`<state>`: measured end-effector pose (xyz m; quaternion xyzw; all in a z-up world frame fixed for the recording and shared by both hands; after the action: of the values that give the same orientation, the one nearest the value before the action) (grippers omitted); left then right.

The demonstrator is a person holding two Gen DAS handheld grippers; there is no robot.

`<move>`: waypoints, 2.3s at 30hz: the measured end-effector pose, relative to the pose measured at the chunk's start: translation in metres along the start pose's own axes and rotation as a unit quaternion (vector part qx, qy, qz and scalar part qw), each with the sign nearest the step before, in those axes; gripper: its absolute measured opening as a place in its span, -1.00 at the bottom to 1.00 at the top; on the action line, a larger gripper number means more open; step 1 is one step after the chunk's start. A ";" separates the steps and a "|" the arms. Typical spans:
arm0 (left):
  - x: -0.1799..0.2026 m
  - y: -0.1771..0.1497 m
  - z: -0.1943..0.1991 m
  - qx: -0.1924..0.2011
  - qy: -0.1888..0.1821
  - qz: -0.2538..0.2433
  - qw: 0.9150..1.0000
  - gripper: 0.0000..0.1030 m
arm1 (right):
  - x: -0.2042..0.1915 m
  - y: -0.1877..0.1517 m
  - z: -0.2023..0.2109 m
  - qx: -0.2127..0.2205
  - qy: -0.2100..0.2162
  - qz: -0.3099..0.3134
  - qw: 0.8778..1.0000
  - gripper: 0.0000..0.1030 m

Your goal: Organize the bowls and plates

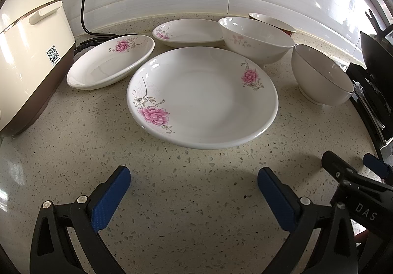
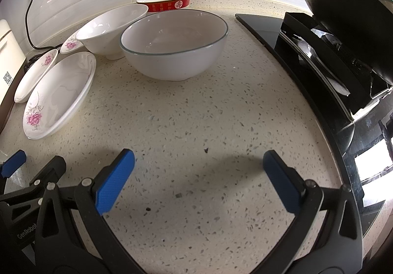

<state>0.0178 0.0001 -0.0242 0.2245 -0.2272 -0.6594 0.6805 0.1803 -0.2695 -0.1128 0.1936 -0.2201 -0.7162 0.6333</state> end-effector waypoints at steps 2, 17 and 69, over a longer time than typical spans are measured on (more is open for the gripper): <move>0.000 0.000 0.000 0.000 0.000 0.000 1.000 1.00 | 0.000 0.000 0.000 0.000 0.000 0.000 1.000 1.00; 0.000 0.000 0.000 0.000 0.000 0.000 1.000 1.00 | 0.000 0.000 0.000 0.000 0.000 0.000 1.000 1.00; 0.002 -0.002 0.003 -0.026 -0.014 -0.018 0.999 1.00 | 0.003 0.002 0.000 0.001 -0.002 -0.014 1.000 1.00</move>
<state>0.0140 -0.0021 -0.0229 0.2017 -0.2156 -0.6801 0.6711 0.1822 -0.2723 -0.1116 0.1961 -0.2189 -0.7254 0.6224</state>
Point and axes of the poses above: each gripper's, at about its wrist camera, not at the fingertips, and z roughly against the way its jaws point, x to its right, y to its top, the point moved 3 cm from there along -z, roughly the way its jaws point, and after that the axes turned 1 degree about x, right-handed, at the moved point
